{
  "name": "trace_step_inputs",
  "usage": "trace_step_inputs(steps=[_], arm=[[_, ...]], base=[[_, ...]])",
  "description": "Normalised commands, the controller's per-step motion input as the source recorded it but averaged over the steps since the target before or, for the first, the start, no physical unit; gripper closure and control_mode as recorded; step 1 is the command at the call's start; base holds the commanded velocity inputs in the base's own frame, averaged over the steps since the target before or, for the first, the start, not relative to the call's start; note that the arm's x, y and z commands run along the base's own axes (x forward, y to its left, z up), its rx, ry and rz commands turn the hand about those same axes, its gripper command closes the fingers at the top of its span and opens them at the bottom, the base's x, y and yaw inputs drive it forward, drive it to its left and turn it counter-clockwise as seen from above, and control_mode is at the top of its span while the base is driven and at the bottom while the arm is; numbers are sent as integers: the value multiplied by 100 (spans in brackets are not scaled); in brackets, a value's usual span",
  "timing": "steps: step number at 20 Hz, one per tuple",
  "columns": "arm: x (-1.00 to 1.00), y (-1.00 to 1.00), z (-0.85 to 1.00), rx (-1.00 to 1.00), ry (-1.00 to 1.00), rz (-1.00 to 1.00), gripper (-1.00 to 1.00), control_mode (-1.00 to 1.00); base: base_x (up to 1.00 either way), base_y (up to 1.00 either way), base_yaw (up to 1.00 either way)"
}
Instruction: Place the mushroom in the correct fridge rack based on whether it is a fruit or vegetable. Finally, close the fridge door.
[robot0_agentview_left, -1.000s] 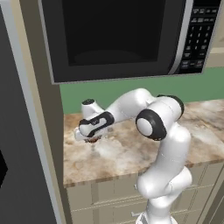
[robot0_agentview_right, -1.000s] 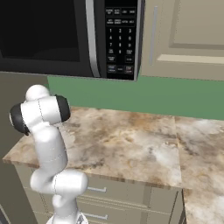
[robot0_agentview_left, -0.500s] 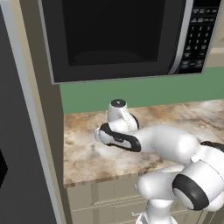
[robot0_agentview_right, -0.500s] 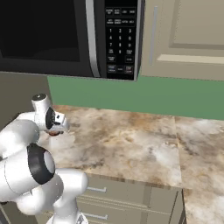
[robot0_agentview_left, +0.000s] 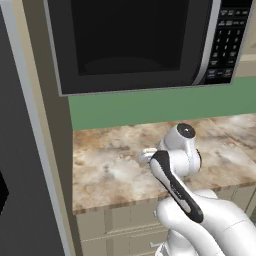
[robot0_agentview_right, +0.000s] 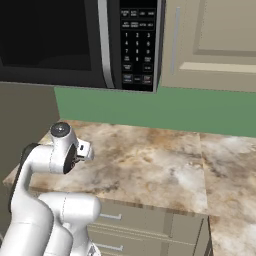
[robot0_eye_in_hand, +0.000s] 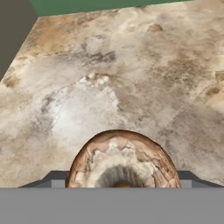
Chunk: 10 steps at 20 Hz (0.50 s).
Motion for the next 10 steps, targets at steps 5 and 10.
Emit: trace_step_inputs(steps=[5,10], arm=[[-11,-27,1,4,-5,-6,100,-100],[-10,2,1,0,0,-3,100,-100]], base=[[0,0,0],[0,0,0]])
